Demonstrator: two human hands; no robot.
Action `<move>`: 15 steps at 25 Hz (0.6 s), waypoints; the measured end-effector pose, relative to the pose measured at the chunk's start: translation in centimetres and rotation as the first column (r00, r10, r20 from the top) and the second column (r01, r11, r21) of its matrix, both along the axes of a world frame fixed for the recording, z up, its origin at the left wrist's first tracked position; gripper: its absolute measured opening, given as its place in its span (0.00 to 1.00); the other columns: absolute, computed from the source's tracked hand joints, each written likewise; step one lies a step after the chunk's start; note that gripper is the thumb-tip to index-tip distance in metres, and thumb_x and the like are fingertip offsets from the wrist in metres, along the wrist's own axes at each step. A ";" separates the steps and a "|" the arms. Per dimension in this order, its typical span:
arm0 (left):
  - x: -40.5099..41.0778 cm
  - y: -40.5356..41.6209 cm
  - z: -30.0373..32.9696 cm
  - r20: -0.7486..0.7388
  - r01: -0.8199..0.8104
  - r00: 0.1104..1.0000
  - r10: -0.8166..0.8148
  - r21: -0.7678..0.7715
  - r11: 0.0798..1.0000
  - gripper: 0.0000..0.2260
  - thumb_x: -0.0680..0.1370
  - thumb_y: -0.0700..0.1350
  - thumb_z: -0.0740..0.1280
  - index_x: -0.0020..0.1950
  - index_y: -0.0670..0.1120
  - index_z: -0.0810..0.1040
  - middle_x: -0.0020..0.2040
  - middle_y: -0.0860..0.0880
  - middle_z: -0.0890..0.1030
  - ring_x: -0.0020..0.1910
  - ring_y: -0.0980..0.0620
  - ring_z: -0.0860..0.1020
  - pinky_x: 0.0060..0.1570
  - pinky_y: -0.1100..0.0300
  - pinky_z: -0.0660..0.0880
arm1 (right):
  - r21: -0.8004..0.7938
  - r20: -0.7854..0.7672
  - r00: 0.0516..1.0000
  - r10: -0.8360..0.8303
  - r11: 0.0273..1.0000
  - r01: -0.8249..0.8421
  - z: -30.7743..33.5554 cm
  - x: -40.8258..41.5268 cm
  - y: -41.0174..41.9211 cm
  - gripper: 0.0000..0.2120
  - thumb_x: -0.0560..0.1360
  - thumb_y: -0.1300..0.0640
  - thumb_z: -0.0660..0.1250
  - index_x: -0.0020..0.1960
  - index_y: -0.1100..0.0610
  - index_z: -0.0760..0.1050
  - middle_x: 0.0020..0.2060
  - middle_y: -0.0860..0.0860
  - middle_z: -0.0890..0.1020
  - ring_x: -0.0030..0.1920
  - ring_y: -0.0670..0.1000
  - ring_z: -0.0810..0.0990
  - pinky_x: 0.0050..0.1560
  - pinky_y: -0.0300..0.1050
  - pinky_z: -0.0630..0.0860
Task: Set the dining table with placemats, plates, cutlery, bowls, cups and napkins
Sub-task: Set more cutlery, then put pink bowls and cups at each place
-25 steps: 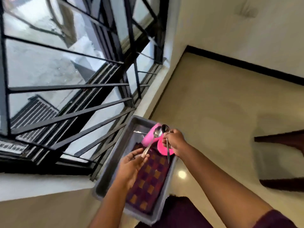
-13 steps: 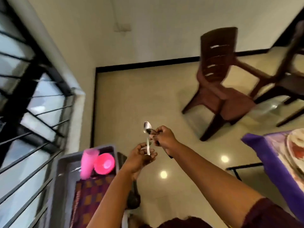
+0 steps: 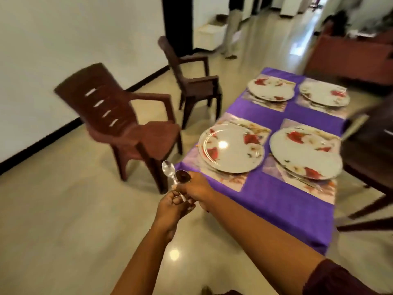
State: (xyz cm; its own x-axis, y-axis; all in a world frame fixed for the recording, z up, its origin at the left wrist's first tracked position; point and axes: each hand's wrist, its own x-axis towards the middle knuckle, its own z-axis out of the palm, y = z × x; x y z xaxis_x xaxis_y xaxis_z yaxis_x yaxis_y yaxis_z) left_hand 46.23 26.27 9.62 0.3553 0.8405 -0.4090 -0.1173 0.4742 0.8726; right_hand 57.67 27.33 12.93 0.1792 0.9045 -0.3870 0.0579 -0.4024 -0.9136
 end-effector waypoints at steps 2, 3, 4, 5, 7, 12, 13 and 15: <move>4.0 -0.7 0.2 -0.056 0.189 0.981 -0.188 0.009 0.982 0.09 0.74 0.31 0.69 0.52 0.38 0.75 0.42 0.43 0.84 0.44 0.47 0.82 0.52 0.52 0.80 | 0.005 0.079 0.991 -0.109 0.994 0.109 -0.2 4.7 -1.8 0.05 0.71 0.61 0.73 0.45 0.56 0.78 0.30 0.46 0.81 0.27 0.42 0.78 0.28 0.37 0.74; 6.1 -0.9 0.3 -0.071 0.282 0.957 -0.282 -0.003 0.959 0.10 0.74 0.33 0.71 0.52 0.39 0.75 0.44 0.42 0.83 0.46 0.46 0.81 0.51 0.53 0.80 | 0.012 0.098 0.978 -0.187 0.982 0.186 -0.8 7.2 -2.8 0.06 0.70 0.61 0.74 0.45 0.55 0.79 0.34 0.48 0.82 0.32 0.44 0.79 0.34 0.38 0.76; 7.9 -0.9 0.4 -0.070 0.342 0.937 -0.344 -0.035 0.939 0.11 0.74 0.36 0.72 0.54 0.39 0.74 0.45 0.42 0.83 0.47 0.45 0.81 0.50 0.54 0.80 | 0.007 0.113 0.963 -0.244 0.969 0.245 -1.2 9.4 -3.9 0.07 0.69 0.60 0.75 0.46 0.55 0.80 0.39 0.49 0.83 0.37 0.46 0.80 0.39 0.38 0.78; 9.6 -0.8 0.3 -0.055 0.358 0.930 -0.363 -0.085 0.930 0.11 0.75 0.38 0.71 0.55 0.40 0.74 0.47 0.41 0.82 0.48 0.44 0.80 0.50 0.54 0.79 | -0.004 0.129 0.948 -0.291 0.956 0.294 -1.8 11.4 -4.9 0.09 0.67 0.59 0.76 0.47 0.54 0.81 0.42 0.50 0.84 0.42 0.49 0.81 0.45 0.40 0.80; 12.6 -0.3 0.1 -0.015 0.327 0.942 -0.334 -0.164 0.931 0.06 0.79 0.41 0.67 0.54 0.41 0.74 0.50 0.40 0.81 0.49 0.43 0.80 0.53 0.51 0.78 | -0.059 0.173 0.920 -0.350 0.929 0.365 -2.9 14.7 -7.3 0.13 0.66 0.58 0.77 0.49 0.55 0.83 0.45 0.52 0.85 0.48 0.53 0.83 0.54 0.47 0.80; 19.9 -0.8 -1.3 -0.083 0.424 0.893 -0.443 -0.174 0.889 0.06 0.79 0.41 0.66 0.56 0.43 0.76 0.49 0.40 0.83 0.46 0.44 0.82 0.46 0.52 0.79 | -0.158 0.063 0.843 -0.534 0.829 0.536 -5.1 19.8 -13.0 0.09 0.70 0.65 0.75 0.50 0.58 0.82 0.41 0.53 0.82 0.40 0.46 0.78 0.37 0.33 0.75; 21.5 -0.9 -1.7 -0.137 0.440 0.876 -0.463 -0.169 0.882 0.07 0.79 0.40 0.66 0.56 0.44 0.76 0.48 0.39 0.83 0.45 0.44 0.82 0.43 0.53 0.80 | -0.174 0.050 0.834 -0.550 0.818 0.549 -5.4 20.9 -13.6 0.09 0.70 0.65 0.75 0.50 0.58 0.82 0.42 0.53 0.83 0.39 0.45 0.79 0.37 0.33 0.75; 24.7 -0.5 -2.4 -0.253 0.458 0.839 -0.482 -0.151 0.876 0.06 0.79 0.38 0.67 0.55 0.44 0.77 0.45 0.39 0.84 0.40 0.46 0.82 0.41 0.55 0.81 | -0.208 0.068 0.829 -0.555 0.805 0.556 -5.5 23.5 -14.1 0.08 0.70 0.62 0.75 0.49 0.59 0.83 0.41 0.53 0.84 0.38 0.45 0.79 0.38 0.35 0.76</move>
State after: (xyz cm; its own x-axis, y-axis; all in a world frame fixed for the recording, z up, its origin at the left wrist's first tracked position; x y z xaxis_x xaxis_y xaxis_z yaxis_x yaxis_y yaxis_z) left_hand 70.89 25.80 7.21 0.5625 0.5610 -0.6074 0.3756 0.4811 0.7922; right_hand 81.19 13.23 7.44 0.6278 0.5471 -0.5537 -0.2313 -0.5481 -0.8038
